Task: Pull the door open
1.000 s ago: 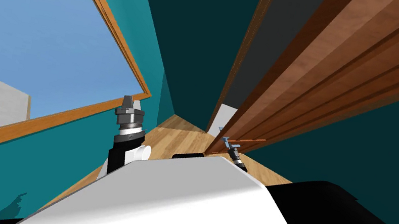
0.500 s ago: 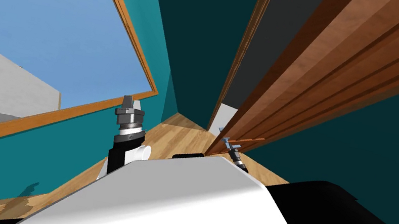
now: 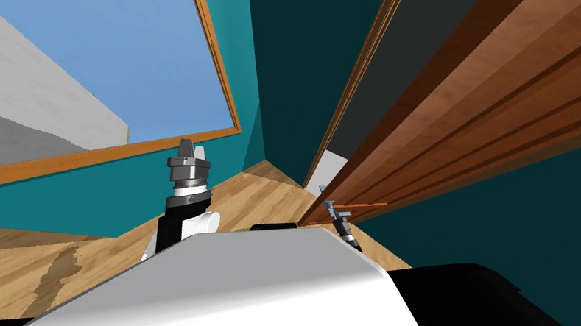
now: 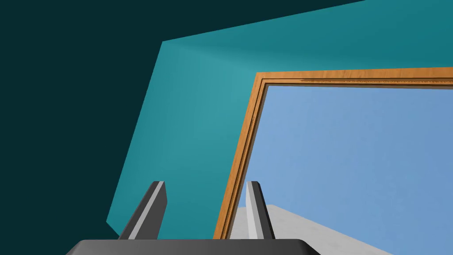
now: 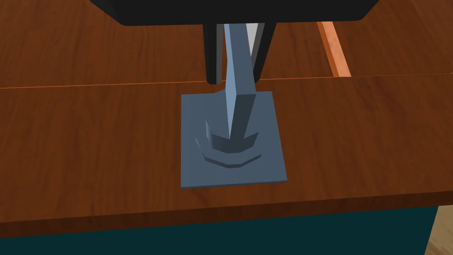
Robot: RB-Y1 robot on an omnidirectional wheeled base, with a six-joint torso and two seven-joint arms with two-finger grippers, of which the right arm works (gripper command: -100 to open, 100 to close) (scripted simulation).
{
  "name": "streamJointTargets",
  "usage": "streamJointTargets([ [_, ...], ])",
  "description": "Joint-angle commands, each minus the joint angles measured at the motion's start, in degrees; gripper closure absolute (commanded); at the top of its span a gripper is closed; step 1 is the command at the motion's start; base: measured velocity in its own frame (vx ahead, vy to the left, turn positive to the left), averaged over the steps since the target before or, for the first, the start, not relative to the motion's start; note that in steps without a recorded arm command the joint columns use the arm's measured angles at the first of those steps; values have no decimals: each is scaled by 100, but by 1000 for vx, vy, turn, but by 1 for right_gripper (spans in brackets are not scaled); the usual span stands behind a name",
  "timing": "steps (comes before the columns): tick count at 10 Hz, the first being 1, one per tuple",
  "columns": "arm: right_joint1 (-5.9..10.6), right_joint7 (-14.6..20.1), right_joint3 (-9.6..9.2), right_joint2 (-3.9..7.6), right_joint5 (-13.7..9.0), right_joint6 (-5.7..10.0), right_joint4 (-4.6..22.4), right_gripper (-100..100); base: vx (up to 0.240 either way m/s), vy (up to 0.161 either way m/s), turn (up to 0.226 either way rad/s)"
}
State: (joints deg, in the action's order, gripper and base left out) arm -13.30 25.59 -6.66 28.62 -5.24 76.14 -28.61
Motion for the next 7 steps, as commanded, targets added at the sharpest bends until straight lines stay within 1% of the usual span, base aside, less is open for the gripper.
streamJointTargets([
  [1,-12,10,0,22,-11,69,45,100,-215,-67,177],
  [4,1,29,-22,41,-17,190,158,100,-230,-81,169],
  [5,5,35,-28,46,-18,225,191,100,-246,-49,173],
  [6,6,28,-42,20,-4,202,163,100,-106,-16,33],
  [7,124,5,-38,-24,21,107,207,100,-149,-22,90],
])
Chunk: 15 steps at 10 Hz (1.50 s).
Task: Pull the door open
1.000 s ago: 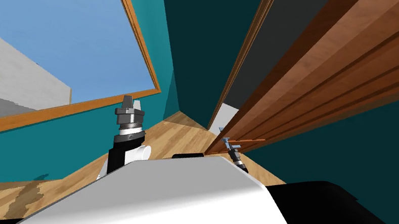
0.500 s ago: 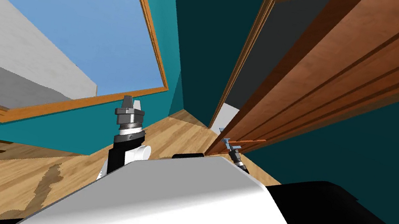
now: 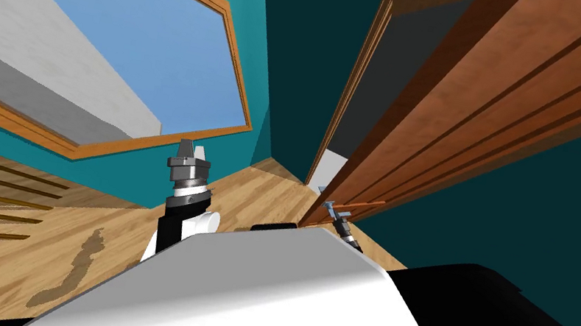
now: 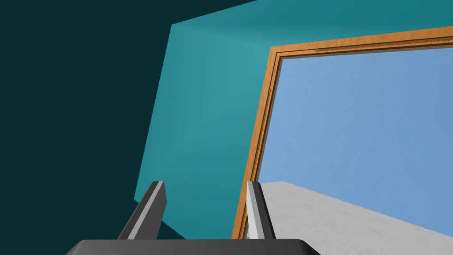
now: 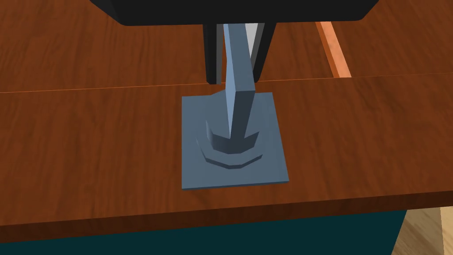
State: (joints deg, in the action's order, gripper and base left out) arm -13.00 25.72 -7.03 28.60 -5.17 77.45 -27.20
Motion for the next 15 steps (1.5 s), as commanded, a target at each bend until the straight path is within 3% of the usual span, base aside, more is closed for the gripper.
streamJointTargets([
  [1,155,-18,5,-41,25,-69,84,100,-176,-42,103],
  [5,385,-60,27,-110,62,-240,149,100,-150,-44,69],
  [8,726,-120,61,-212,116,-492,246,100,-185,-58,111],
  [9,726,-120,61,-212,116,-492,246,100,-139,-51,74],
  [11,940,-158,82,-276,150,-650,306,100,-150,-24,83],
  [14,940,-158,82,-276,150,-650,306,100,-65,-32,11],
  [15,1103,-187,97,-324,175,-770,352,100,-107,-41,92],
])
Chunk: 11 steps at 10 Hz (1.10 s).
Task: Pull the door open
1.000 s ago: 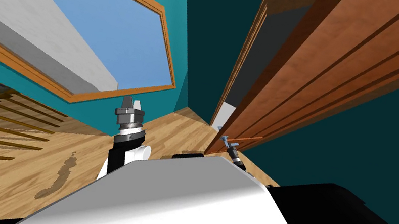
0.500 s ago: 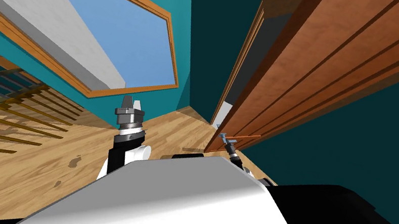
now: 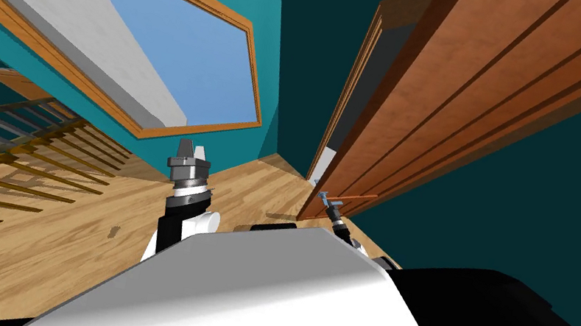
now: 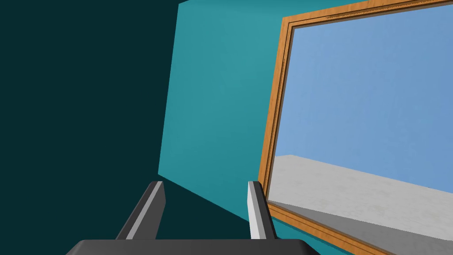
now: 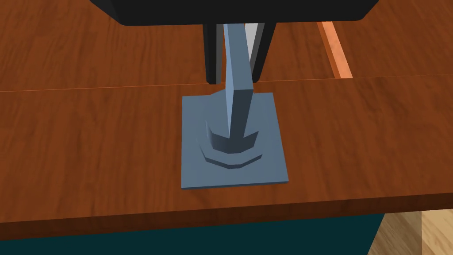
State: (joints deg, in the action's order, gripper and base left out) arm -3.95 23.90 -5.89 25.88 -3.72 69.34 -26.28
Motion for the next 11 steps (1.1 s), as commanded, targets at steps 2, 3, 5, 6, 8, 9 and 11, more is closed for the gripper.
streamJointTargets([
  [2,198,-5,-17,-52,30,40,260,100,-85,-37,54],
  [3,360,-33,-2,-100,55,-80,305,100,-116,-47,72],
  [5,517,-60,14,-147,80,-197,349,100,-159,-49,98],
  [6,567,-69,19,-162,88,-233,363,100,-190,-83,97],
  [8,666,-86,28,-191,103,-307,390,100,-156,-62,63],
  [9,666,-86,28,-191,103,-307,390,100,-45,3,-24],
  [11,847,-117,46,-244,131,-440,528,100,-153,-64,100],
])
